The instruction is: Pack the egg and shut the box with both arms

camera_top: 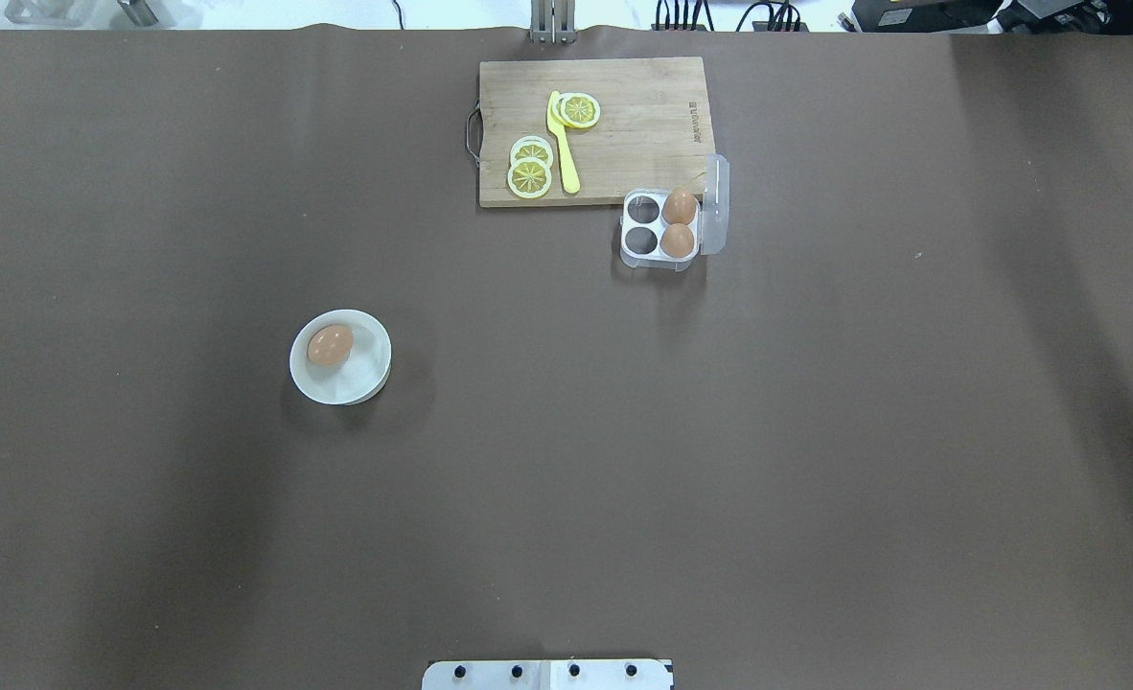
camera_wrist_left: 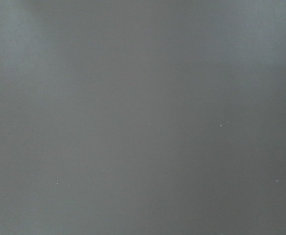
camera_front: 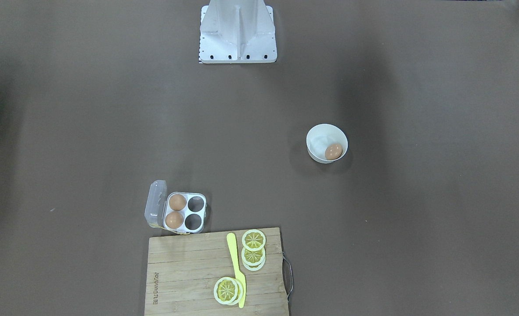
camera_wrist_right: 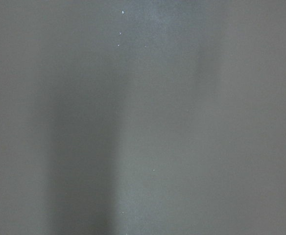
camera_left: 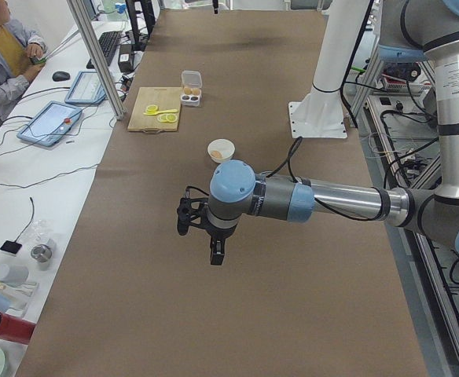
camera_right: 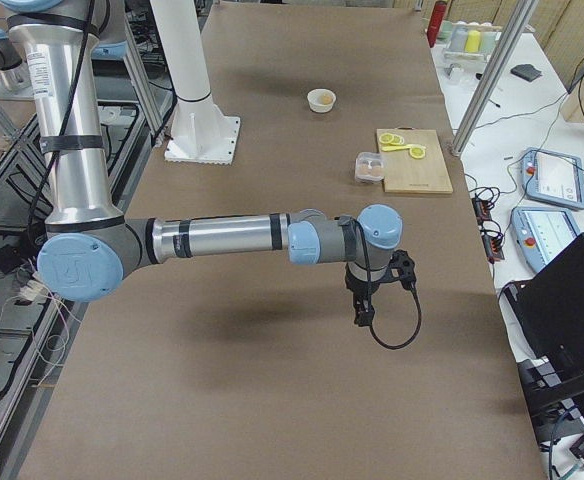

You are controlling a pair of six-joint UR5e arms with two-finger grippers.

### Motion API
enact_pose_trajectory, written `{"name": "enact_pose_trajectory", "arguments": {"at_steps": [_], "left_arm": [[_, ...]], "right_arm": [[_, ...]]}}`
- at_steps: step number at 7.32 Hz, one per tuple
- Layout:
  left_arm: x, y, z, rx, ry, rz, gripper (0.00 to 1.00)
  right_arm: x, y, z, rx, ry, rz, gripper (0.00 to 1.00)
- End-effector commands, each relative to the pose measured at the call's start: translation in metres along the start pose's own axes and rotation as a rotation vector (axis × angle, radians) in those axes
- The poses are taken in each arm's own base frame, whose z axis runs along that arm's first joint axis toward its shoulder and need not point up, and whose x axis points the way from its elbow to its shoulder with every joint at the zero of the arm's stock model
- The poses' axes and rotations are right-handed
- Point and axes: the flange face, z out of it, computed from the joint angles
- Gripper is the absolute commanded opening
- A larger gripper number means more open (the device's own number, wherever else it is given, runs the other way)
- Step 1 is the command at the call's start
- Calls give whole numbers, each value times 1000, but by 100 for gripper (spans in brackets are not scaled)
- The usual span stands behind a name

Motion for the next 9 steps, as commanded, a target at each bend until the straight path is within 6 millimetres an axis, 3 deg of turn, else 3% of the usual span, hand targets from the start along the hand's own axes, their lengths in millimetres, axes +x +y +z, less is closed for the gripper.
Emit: {"name": "enact_pose_trajectory", "arguments": {"at_steps": [1, 2, 4, 5, 6, 7, 8, 9], "left_arm": [[15, 1, -3, 6, 106, 25, 98], [10, 18, 3, -6, 147, 13, 98], [6, 17, 7, -2, 139, 11, 97], [36, -23, 3, 10, 156, -25, 97], [110, -54, -3, 9, 183, -6, 92], [160, -74, 1, 5, 196, 58, 98], [201, -84, 5, -2, 215, 102, 98], [270, -93, 22, -19, 221, 196, 92]], "right_arm": [[-2, 0, -2, 4, 0, -2, 100], [-3, 0, 0, 0, -4, -3, 100], [-1, 14, 7, -11, -36, 5, 100], [-7, 9, 3, 22, -38, -27, 100], [-16, 7, 7, 24, -44, -45, 100], [-24, 7, 9, 18, -71, -22, 100], [-32, 4, 13, 12, -75, -30, 100], [-55, -3, 23, -4, -81, -73, 100]]}}
